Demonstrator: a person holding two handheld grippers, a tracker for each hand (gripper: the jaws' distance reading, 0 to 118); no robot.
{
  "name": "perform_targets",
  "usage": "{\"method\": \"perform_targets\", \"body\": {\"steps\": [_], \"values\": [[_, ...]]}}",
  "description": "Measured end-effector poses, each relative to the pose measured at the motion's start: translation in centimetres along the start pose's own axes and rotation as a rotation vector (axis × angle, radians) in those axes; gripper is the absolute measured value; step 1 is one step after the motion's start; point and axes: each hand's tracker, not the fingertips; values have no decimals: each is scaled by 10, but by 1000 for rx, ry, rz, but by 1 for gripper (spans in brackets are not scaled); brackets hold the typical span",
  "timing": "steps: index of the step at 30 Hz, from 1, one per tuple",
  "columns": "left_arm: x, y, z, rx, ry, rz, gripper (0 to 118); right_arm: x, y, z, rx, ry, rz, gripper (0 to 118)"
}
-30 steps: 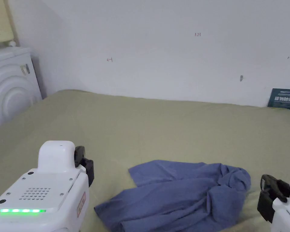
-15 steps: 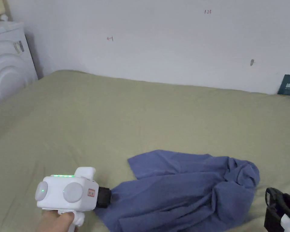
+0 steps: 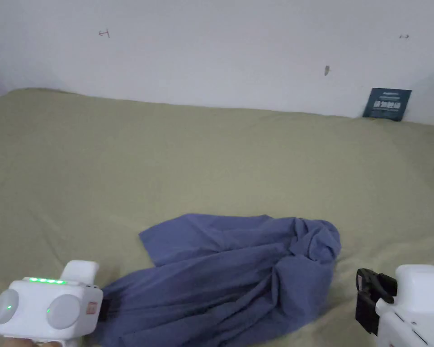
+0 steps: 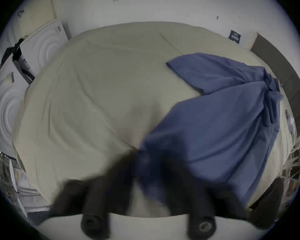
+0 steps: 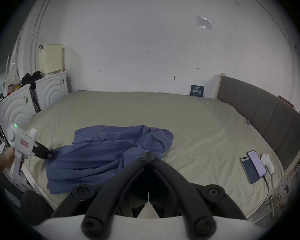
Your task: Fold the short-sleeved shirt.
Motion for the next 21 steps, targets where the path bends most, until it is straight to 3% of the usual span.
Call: {"method": "perform_targets", "body": {"steps": [7,12,19,20,21], "values": [[-2,6,-3,-8,-69,37,0,56,25,-68,-75,-55,-18,1],[-3,7,-2,-2,-79,32,0,89,52,-163,-213,6,-74,1],[-5,9,-6,2,-86,18,0,92,62,-260,-393,87,-70,1],[-5,10,-6,1,-86,16,0,92,64,-266,-415,113,-64,15],[-5,10,-6,-1,-87,14,0,89,66,-270,-421,99,-57,48]]}}
